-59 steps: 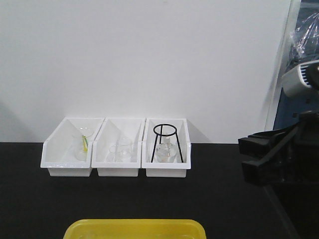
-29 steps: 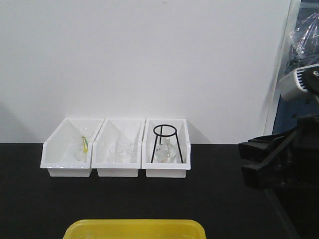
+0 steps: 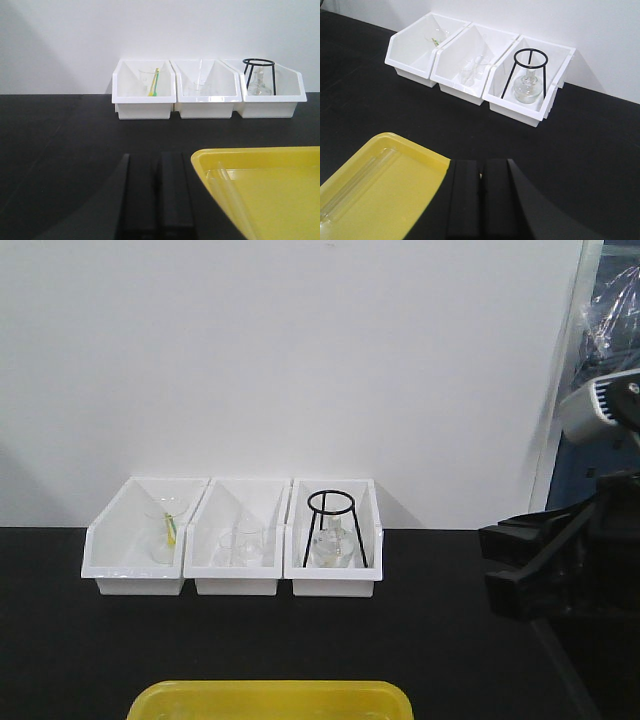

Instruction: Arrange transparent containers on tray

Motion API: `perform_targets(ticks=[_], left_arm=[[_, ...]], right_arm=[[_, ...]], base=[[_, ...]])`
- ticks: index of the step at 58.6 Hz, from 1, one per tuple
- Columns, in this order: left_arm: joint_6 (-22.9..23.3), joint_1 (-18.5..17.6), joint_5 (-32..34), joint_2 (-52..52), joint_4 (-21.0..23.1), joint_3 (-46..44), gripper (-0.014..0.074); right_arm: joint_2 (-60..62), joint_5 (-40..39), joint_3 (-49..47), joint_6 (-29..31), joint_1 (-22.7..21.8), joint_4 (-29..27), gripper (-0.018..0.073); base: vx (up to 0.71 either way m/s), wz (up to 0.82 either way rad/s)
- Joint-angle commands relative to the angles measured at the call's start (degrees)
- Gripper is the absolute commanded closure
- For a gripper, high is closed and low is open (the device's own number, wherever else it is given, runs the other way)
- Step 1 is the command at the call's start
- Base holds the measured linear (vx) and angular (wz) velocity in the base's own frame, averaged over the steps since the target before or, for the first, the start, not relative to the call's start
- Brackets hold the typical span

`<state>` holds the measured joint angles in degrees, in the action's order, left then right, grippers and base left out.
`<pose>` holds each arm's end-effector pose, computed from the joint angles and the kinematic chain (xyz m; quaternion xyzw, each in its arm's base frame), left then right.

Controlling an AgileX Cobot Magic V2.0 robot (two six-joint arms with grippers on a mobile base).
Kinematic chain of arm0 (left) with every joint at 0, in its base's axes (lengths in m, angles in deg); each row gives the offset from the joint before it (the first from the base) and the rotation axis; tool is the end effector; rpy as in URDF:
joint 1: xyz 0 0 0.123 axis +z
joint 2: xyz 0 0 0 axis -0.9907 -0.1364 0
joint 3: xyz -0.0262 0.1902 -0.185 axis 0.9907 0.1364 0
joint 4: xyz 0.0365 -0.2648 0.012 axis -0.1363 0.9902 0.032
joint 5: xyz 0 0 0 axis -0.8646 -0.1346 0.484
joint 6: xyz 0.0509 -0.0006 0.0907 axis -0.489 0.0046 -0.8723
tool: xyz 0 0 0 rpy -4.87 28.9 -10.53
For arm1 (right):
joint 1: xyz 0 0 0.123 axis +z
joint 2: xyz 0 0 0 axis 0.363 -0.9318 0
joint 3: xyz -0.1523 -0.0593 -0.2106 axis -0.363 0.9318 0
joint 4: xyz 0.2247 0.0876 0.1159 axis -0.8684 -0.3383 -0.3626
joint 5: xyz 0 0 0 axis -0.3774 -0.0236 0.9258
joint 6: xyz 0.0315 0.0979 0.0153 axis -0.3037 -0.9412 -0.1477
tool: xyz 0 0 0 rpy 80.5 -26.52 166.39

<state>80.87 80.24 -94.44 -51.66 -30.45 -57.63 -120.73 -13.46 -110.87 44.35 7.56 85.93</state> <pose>0.1042 -0.0031 0.1934 -0.0290 0.7235 -0.0486 0.6880 0.2234 0.1200 0.3989 -0.1962 0.8233 0.1265 0.5174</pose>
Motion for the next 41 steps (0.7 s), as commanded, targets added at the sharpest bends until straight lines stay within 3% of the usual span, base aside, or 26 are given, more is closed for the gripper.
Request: perform_targets(ticks=[1,10,17,27,41], left_arm=[[-0.1,0.2,5.0,0.8,0.5,1.9,0.0603],[-0.1,0.2,5.0,0.8,0.5,1.9,0.0603],[-0.1,0.2,5.0,0.8,0.5,1.9,0.0603],[-0.1,0.2,5.0,0.8,0.5,1.9,0.0603],[-0.1,0.2,5.0,0.8,0.5,1.9,0.0603]], right_arm=[[1.0,-3.9,-1.8,0.3,-0.3,1.2,0.0572],[5.3,2.5,-0.8,0.3,-1.4,7.8,0.0572],[12.9,1.4,7.3,0.3,-8.3,8.9,0.0572],[27.8,-10.7,28.0,0.3,-20.3,8.7,0.0572],[47.2,-32.0,55.5,0.3,-28.0,5.7,0.0572]], base=[[0.00,0.00],[0.00,0.00],[0.00,0.00],[0.00,0.00],[0.00,0.00]])
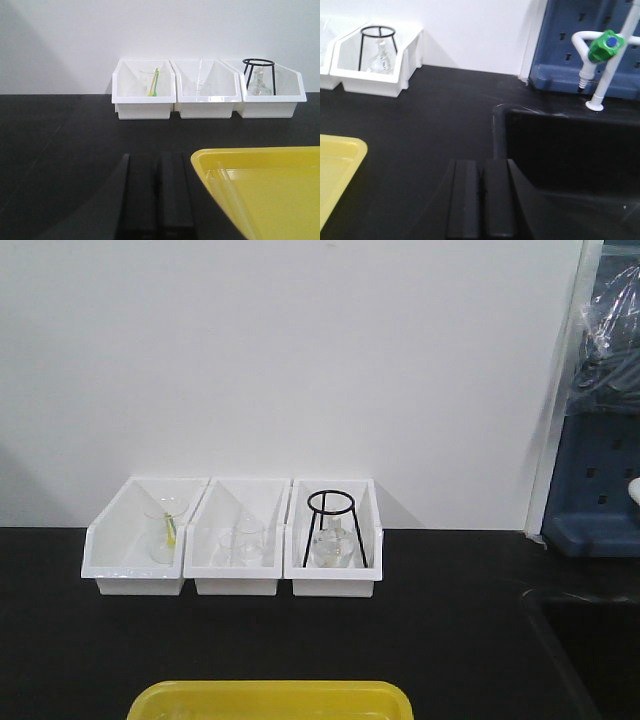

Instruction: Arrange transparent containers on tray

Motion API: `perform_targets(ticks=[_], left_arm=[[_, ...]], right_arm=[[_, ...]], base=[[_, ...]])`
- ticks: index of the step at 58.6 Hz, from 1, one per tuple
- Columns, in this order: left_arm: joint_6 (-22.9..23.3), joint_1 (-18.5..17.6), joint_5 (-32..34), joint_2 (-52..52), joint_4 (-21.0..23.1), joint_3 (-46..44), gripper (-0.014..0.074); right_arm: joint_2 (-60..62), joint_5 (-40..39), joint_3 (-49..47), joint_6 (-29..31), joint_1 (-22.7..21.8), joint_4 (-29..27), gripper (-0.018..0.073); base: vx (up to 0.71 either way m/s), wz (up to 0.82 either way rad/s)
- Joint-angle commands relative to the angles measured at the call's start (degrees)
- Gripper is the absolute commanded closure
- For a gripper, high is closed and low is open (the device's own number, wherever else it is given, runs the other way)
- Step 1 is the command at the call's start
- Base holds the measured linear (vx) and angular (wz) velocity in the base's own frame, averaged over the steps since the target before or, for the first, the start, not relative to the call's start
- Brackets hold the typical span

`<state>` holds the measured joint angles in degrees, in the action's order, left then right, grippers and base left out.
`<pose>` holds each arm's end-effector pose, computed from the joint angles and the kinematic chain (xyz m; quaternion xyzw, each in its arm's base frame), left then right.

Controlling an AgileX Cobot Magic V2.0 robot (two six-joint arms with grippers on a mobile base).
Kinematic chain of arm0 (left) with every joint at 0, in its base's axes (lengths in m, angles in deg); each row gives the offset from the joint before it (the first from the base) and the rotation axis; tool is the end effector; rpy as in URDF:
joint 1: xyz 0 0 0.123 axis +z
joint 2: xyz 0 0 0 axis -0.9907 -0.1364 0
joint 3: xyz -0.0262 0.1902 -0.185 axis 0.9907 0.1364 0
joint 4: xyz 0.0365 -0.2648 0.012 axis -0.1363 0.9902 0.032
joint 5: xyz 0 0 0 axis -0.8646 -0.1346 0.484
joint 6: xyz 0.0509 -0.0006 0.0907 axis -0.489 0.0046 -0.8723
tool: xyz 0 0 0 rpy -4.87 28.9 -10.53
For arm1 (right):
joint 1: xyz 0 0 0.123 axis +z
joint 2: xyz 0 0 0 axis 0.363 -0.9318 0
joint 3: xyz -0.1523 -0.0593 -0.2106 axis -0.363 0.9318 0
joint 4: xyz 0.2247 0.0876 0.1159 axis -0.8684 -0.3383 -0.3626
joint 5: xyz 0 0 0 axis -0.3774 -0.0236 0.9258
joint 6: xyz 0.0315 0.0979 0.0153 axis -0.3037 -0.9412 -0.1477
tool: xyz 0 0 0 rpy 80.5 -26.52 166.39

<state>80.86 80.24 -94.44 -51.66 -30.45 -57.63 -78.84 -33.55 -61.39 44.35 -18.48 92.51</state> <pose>0.1042 -0.0031 0.1934 -0.0289 0.7235 -0.0485 0.6880 0.1278 0.0015 0.2574 -0.0431 0.7811 -0.0335 0.6220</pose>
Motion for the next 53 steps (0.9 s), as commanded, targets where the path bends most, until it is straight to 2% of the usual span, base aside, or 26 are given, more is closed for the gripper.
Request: perform_targets(ticks=[1,11,16,53], left_arm=[[-0.1,0.2,5.0,0.8,0.5,1.9,0.0603],[-0.1,0.2,5.0,0.8,0.5,1.9,0.0603],[-0.1,0.2,4.8,0.8,0.5,1.9,0.0603],[-0.1,0.2,4.8,0.8,0.5,1.9,0.0603]], right_arm=[[6.3,-12.7,7.2,0.3,-2.3,-1.2,0.0572],[18.5,-19.4,19.8,0.3,-4.6,-1.5,0.0572],[19.2,-14.7,19.1,0.3,-4.1,-1.3,0.0572],[17.7,-13.5,19.4,0.2,-4.0,-1.4,0.0572]], base=[[0.00,0.00],[0.00,0.00],[0.00,0.00],[0.00,0.00]])
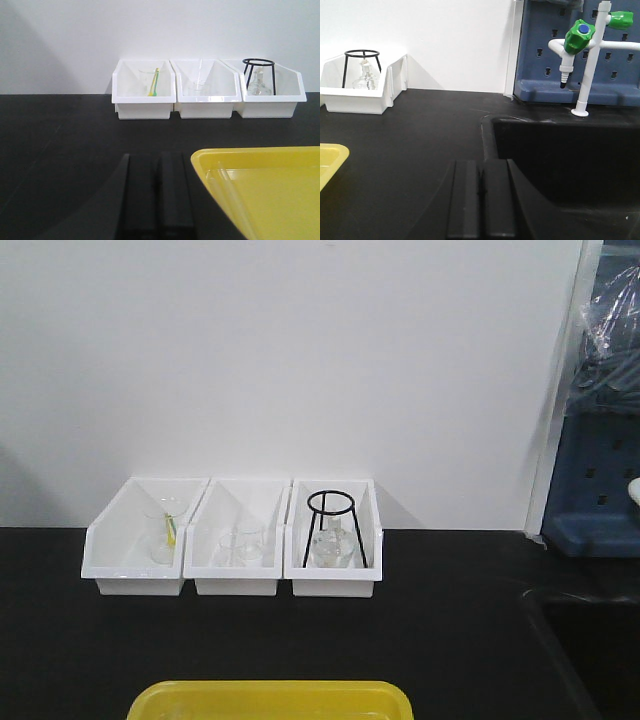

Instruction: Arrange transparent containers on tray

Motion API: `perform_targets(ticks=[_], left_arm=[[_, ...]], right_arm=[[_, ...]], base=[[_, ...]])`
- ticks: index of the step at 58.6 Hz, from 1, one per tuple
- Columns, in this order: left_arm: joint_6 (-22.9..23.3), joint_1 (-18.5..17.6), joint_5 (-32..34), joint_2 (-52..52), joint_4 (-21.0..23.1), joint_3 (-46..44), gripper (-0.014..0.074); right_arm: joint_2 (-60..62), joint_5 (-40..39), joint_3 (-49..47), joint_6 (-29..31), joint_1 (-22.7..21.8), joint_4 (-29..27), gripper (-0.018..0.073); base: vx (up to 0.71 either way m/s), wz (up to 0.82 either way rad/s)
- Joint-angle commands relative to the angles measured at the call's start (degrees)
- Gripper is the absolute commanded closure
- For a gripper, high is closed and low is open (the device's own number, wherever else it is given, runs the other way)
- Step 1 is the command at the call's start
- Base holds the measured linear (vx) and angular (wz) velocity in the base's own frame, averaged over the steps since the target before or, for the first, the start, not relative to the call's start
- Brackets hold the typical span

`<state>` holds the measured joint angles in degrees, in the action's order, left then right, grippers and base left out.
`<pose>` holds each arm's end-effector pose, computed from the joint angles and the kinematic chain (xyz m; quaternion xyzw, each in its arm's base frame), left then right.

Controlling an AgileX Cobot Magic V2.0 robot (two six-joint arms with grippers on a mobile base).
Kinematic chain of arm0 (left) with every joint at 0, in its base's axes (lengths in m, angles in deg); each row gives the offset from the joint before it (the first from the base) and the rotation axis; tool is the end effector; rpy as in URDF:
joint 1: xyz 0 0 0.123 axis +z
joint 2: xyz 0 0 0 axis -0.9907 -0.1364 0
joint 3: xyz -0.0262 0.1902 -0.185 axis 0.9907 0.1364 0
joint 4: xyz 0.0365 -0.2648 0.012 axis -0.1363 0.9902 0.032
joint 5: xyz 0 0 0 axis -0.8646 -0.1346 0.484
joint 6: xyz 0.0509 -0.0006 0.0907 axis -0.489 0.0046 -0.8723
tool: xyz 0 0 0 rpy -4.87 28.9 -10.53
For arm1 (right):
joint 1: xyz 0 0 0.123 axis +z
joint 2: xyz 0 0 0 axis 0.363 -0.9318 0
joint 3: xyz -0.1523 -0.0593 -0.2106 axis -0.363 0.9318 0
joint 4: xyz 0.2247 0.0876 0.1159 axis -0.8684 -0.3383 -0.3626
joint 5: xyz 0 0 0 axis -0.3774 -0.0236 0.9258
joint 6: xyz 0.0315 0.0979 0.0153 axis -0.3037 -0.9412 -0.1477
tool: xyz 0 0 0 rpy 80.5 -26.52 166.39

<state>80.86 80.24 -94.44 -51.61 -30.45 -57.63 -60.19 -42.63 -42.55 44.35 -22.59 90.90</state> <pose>0.1042 -0.0031 0.1935 -0.0289 0.7232 -0.0485 0.6884 0.1046 -0.0042 0.1898 -0.0133 0.7325 -0.0401 0.6795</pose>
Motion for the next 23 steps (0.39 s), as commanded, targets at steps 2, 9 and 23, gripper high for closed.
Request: perform_targets(ticks=[2,9,23], left_arm=[[-0.1,0.2,4.8,0.8,0.5,1.9,0.0603],[-0.1,0.2,4.8,0.8,0.5,1.9,0.0603],[-0.1,0.2,4.8,0.8,0.5,1.9,0.0603]], right_arm=[[-1.0,-4.5,0.5,0.2,0.1,0.2,0.0572],[-1.0,-4.5,0.5,0.2,0.1,0.2,0.0572],[-1.0,-4.5,0.5,0.2,0.1,0.2,0.0572]], base=[[0.00,0.00],[0.00,0.00],[0.00,0.00]])
